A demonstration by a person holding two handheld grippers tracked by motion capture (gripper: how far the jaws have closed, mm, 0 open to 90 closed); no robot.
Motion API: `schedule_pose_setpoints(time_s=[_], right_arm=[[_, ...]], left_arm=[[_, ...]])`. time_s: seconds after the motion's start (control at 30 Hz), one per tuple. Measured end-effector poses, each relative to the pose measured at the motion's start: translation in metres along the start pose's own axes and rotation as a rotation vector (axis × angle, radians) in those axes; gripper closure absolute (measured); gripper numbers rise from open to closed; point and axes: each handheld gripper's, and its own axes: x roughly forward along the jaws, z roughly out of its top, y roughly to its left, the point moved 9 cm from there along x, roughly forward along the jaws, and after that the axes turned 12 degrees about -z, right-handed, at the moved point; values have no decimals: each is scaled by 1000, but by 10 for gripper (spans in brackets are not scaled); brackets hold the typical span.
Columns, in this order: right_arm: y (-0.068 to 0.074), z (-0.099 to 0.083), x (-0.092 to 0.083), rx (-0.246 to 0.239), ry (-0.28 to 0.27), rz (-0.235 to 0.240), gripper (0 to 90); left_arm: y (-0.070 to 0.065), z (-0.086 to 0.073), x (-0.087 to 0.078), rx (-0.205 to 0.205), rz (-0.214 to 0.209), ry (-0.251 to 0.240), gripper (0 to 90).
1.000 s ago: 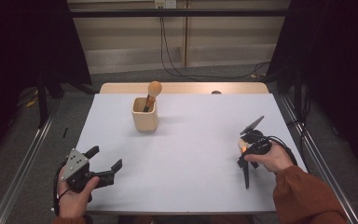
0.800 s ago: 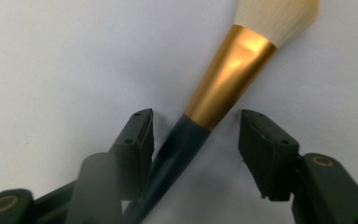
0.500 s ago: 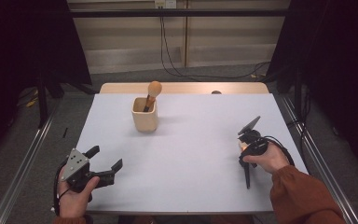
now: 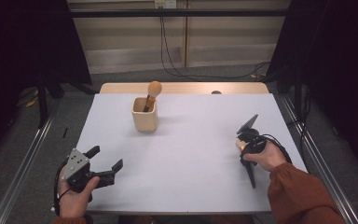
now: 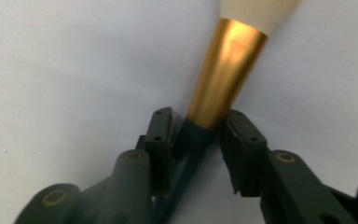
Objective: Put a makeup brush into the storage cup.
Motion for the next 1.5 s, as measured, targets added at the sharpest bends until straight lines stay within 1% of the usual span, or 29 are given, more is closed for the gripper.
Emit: schedule_pose_setpoints(time_s=[0.13, 0.2, 0.27, 0.3, 0.37, 0.5, 0.63, 0.73, 0.87, 0.9, 0.93, 1.0, 1.1, 1.13, 1.2, 1.27, 1.3, 1.4, 1.43, 1.47, 1.5], right_arm=[[-1, 0, 0, -4, -3, 1, 704], [-2, 0, 0, -7, -1, 5, 719], [-3, 0, 1, -7, 0, 14, 747], [-4, 1, 1, -5, -3, 16, 755], [-5, 0, 1, -2, -7, 35, 756], [-4, 0, 1, -20, -15, 20, 756], [-5, -1, 0, -24, -33, 33, 757], [-6, -1, 0, -29, -45, 37, 757], [-6, -2, -1, -23, -58, 47, 757], [-6, -3, -1, -29, -64, 46, 758], [-6, -3, -2, -22, -66, 52, 758], [-6, -4, -4, -27, -79, 53, 758], [-7, -5, -8, -19, -101, 52, 757], [-7, -5, -10, -11, -106, 57, 757], [-8, -5, -14, -13, -130, 62, 757], [-7, -5, -17, -25, -151, 78, 757], [-8, -5, -18, -29, -162, 76, 757], [-8, -5, -22, -31, -183, 89, 758], [-8, -5, -24, -22, -183, 90, 757], [-9, -4, -25, -24, -203, 95, 757], [-9, -4, -27, -20, -209, 98, 757]], left_arm=[[0, 0, 0, 1, 1, 1, 41], [0, 0, 0, 1, -2, 0, 40], [-1, 0, 0, 9, -5, 5, 40], [-1, 0, 1, 5, -3, 4, 41], [-1, 0, 1, 6, -3, 3, 41], [0, 0, 1, 5, -2, 4, 41], [0, -1, 1, 2, -7, 8, 40], [0, -1, 1, -2, -3, 6, 41], [1, -1, 1, -1, -2, 9, 40], [1, -1, 1, -1, -1, 9, 40], [1, -2, 1, 0, -2, 9, 40], [1, -2, 1, 1, -2, 10, 40], [0, -2, 1, 0, -1, 10, 40], [0, -1, 1, 0, -2, 9, 40], [1, -2, 1, 0, -1, 10, 40], [1, -2, 1, 0, 0, 11, 40], [1, -2, 1, 1, -1, 12, 41], [1, -2, 1, 1, 0, 11, 40], [1, -2, 1, 1, 0, 11, 40], [1, -2, 1, 0, 1, 11, 41], [1, -2, 1, 0, 1, 10, 40]])
